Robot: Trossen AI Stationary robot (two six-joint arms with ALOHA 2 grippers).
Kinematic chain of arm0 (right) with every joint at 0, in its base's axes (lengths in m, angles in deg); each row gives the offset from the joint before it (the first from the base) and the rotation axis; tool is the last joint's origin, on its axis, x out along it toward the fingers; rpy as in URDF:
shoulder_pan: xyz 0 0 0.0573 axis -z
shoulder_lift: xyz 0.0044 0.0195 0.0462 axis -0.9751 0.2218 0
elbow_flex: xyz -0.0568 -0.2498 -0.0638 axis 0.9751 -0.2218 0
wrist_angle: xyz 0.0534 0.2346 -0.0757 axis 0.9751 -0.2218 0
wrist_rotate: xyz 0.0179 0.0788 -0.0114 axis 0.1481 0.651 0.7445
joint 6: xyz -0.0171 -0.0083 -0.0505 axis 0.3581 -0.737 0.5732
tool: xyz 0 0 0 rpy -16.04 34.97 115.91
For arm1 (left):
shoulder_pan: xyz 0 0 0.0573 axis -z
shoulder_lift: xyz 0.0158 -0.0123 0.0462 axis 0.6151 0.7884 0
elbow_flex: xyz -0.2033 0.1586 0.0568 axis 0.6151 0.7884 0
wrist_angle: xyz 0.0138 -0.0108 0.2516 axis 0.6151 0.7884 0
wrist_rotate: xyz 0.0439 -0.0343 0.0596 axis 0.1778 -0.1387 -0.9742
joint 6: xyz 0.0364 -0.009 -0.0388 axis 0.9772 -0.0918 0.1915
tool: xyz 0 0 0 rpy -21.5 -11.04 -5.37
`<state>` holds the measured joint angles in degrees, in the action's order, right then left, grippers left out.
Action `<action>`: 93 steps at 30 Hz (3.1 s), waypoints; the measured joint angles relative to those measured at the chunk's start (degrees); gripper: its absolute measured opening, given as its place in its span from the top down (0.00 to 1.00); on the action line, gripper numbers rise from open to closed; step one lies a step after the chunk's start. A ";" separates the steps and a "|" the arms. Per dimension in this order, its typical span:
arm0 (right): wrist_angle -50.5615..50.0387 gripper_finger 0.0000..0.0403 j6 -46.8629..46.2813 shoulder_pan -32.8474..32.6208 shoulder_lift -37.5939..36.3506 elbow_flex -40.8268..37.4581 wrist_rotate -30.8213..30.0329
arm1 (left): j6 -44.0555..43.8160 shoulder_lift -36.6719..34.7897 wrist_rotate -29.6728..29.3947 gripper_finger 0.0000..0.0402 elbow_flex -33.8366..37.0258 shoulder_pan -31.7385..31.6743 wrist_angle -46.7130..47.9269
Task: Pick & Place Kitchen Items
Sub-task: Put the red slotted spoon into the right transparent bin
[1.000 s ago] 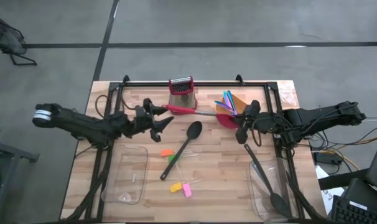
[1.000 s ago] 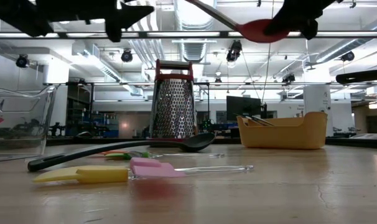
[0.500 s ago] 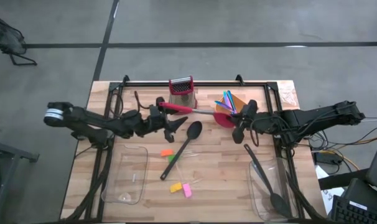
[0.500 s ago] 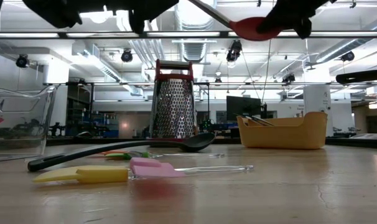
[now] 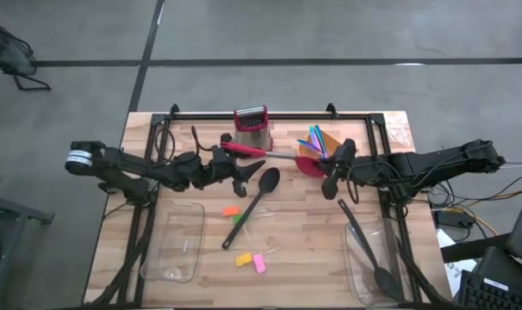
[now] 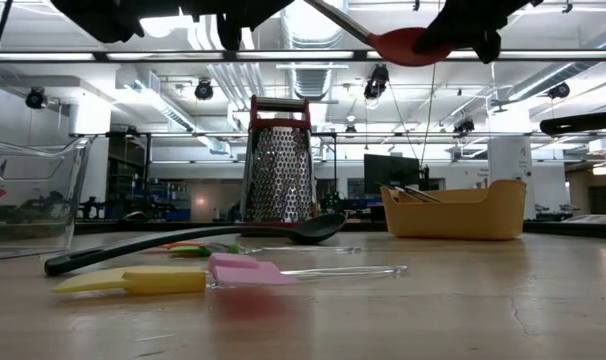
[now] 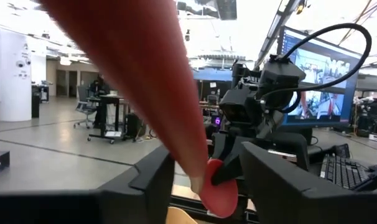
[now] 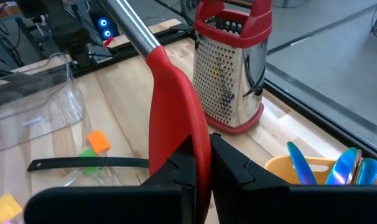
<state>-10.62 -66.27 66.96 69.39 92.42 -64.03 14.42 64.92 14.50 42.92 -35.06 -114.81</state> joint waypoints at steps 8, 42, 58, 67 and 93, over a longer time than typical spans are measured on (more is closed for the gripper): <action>0.17 0.95 -0.17 -0.04 -0.02 -0.89 1.97 | -0.44 -0.40 0.88 0.82 0.00 -0.73 0.09; 16.45 0.55 6.76 0.38 0.46 -1.70 17.81 | -15.52 1.32 19.60 0.84 -8.87 -2.23 27.78; 27.63 0.53 7.72 1.76 7.55 -1.68 23.26 | -21.86 12.58 27.17 0.84 -17.71 -1.29 28.85; 32.89 0.46 7.52 1.78 10.57 -1.68 24.78 | -22.14 15.40 28.05 0.84 -20.03 -0.63 30.17; 33.88 0.83 5.95 2.24 14.91 1.36 27.73 | -21.88 16.58 27.45 0.80 -21.29 -0.02 30.44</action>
<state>23.26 -60.32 69.20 84.30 93.78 -36.31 -7.46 81.50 41.95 21.63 -35.09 -84.37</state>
